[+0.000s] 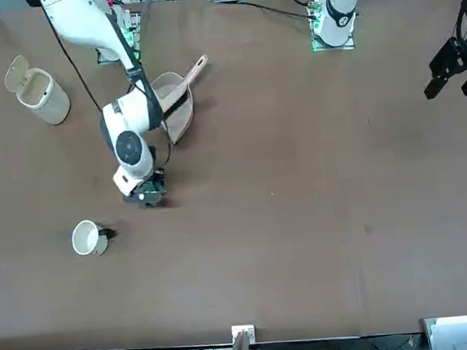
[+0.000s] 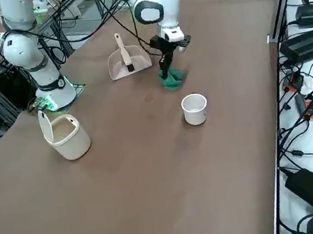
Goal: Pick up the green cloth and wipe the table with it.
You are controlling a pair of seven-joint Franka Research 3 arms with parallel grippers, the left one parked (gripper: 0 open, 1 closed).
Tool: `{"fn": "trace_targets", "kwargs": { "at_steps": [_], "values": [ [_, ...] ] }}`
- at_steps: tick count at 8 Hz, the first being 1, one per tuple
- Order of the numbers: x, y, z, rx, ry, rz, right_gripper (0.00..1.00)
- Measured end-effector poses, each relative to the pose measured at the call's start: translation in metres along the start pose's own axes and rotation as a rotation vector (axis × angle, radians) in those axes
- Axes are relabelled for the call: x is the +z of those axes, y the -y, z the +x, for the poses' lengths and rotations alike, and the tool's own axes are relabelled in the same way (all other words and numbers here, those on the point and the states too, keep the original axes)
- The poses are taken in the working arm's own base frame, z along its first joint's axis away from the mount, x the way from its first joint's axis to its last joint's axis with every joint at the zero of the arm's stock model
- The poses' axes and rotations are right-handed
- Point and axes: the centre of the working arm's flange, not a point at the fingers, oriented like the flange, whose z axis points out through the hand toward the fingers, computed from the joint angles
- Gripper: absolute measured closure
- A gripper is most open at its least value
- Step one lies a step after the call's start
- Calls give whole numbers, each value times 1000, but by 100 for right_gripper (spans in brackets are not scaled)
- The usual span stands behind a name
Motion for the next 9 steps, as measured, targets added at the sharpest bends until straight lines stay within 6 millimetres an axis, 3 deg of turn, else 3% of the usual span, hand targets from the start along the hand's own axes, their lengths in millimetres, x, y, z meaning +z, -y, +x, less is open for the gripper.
{"fn": "trace_targets", "kwargs": {
  "at_steps": [2,6,9],
  "values": [
    [6,-46,-10,2,44,-17,92],
    [48,-140,-36,-32,83,3,92],
    [72,-242,-30,-103,74,53,92]
  ]
}}
